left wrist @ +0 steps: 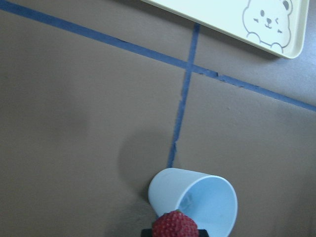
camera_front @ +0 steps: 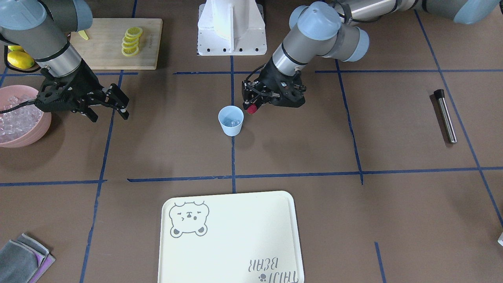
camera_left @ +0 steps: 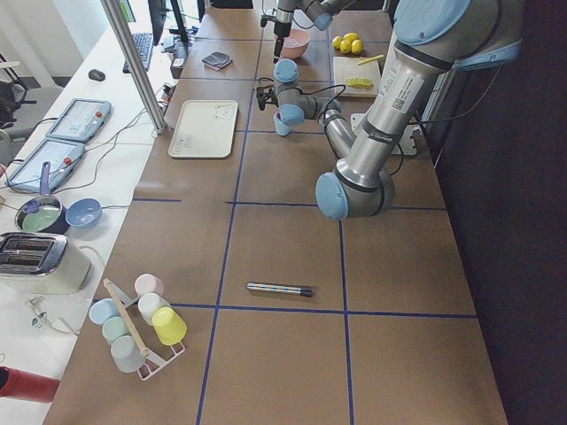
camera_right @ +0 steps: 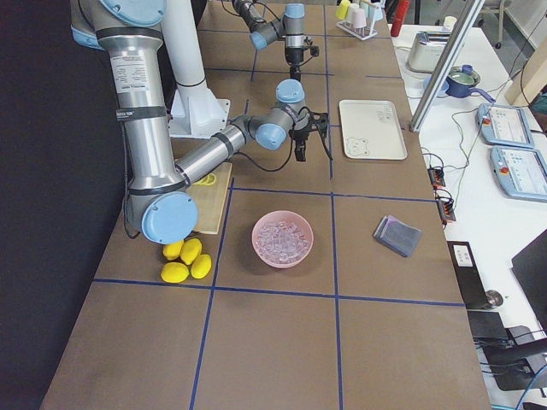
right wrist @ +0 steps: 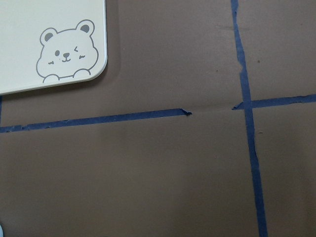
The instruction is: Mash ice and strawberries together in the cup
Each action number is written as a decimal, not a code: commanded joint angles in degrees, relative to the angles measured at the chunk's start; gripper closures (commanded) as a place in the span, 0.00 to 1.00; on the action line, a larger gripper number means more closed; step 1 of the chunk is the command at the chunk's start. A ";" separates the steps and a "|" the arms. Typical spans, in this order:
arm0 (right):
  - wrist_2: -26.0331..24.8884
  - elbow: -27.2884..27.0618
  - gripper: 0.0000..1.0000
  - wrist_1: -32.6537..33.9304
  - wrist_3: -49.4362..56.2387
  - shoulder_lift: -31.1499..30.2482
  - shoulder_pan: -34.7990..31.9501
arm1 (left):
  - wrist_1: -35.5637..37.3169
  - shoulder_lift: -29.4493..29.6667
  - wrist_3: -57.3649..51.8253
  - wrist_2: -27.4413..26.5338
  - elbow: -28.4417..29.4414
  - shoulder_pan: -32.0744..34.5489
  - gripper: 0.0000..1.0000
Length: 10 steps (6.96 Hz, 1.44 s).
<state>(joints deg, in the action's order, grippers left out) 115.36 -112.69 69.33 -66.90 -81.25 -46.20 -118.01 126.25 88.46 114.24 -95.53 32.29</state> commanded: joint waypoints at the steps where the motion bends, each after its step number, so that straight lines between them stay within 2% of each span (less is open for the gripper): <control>1: 0.04 -0.07 0.00 0.10 0.19 0.04 -0.12 | -0.29 5.03 0.13 -1.65 6.11 -0.91 0.98; 2: 0.04 0.02 0.00 0.10 0.28 0.04 -0.03 | -0.29 5.14 0.13 -1.56 6.23 -1.08 0.89; 3: -0.05 0.02 0.00 0.10 0.19 0.04 -0.03 | -0.29 5.06 0.30 -1.56 5.97 -1.09 0.48; 4: 0.04 0.02 0.00 0.10 0.28 0.04 -0.12 | -0.03 4.97 0.31 -1.56 5.88 -1.09 0.00; 5: 0.04 0.02 0.00 0.19 0.45 0.04 -0.12 | -0.02 4.62 0.48 -1.56 5.54 -1.00 0.00; 6: 0.21 0.02 0.00 0.36 0.54 0.04 -0.55 | 0.32 2.53 0.48 -1.56 2.23 -0.91 0.00; 7: 3.26 0.45 0.00 1.76 2.98 -0.04 -4.12 | 1.37 -3.06 0.05 -1.39 -2.85 -0.30 0.00; 8: 6.42 0.63 0.00 5.43 10.05 -0.04 -7.55 | 1.47 -8.42 -0.83 -0.08 -6.47 3.36 0.00; 10: 8.03 0.63 0.00 13.33 22.45 -0.13 -13.97 | 1.47 -19.58 -18.85 9.56 -9.40 13.97 0.00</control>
<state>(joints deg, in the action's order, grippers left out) 122.30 -112.13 78.04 -51.86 -81.35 -56.42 -116.52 113.64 79.31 118.85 -103.16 40.13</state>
